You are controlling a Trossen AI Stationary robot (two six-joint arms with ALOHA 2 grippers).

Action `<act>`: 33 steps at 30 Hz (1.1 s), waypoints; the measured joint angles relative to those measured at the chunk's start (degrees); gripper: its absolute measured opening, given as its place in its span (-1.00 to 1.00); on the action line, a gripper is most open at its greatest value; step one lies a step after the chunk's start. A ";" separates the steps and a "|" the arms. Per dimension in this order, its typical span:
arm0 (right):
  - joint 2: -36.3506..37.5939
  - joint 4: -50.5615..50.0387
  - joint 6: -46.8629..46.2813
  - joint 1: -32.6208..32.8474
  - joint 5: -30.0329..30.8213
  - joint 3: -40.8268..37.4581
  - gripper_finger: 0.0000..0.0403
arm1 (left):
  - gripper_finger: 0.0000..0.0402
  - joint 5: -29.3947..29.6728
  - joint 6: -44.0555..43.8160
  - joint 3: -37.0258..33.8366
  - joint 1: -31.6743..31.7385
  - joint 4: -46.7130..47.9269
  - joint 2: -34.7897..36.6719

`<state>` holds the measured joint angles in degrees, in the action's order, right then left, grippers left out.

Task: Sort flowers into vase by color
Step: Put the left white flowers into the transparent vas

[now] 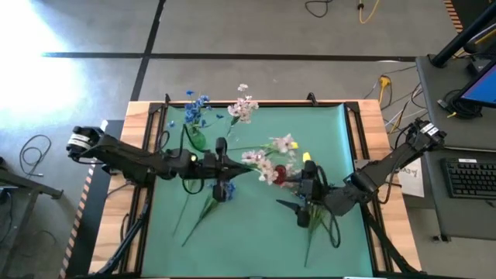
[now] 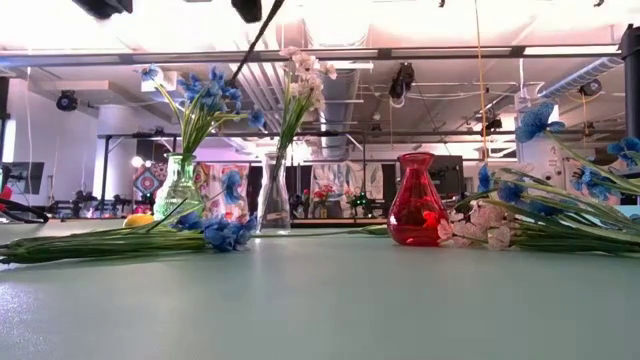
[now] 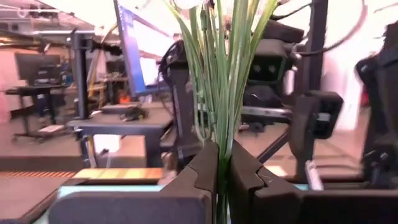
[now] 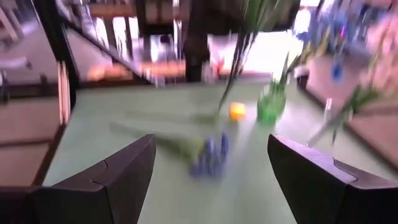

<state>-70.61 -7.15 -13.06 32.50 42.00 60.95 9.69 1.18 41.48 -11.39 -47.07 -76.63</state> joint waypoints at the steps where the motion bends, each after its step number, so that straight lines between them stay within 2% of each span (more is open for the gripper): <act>1: -0.02 3.08 2.59 -0.62 -0.03 -0.09 0.50 | -1.00 -0.26 -0.66 -0.92 -0.04 -2.91 -0.64; 6: -0.02 13.40 10.41 -4.79 -3.78 -0.43 0.50 | -1.00 -0.39 -2.28 -3.43 -0.18 -12.68 -3.73; 12: -0.05 16.78 9.28 -10.92 -12.32 -0.51 0.50 | -1.00 -2.90 -2.22 -1.78 -0.20 -16.96 -8.21; 17: -0.07 17.48 8.62 -13.39 -20.03 -0.75 0.50 | -1.00 -2.95 -2.17 0.74 -0.16 -16.66 -11.48; 29: -0.09 18.57 11.70 -14.06 -21.22 -0.75 0.49 | -1.00 -2.76 -1.95 7.51 0.25 -16.55 -17.62; 33: -0.09 18.69 11.93 -14.07 -21.22 -0.75 0.40 | -1.00 -2.75 -2.13 9.38 0.43 -16.15 -19.45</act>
<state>-70.70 11.54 -1.14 18.44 20.78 60.20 6.94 -0.95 50.86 -10.96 -63.22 -96.08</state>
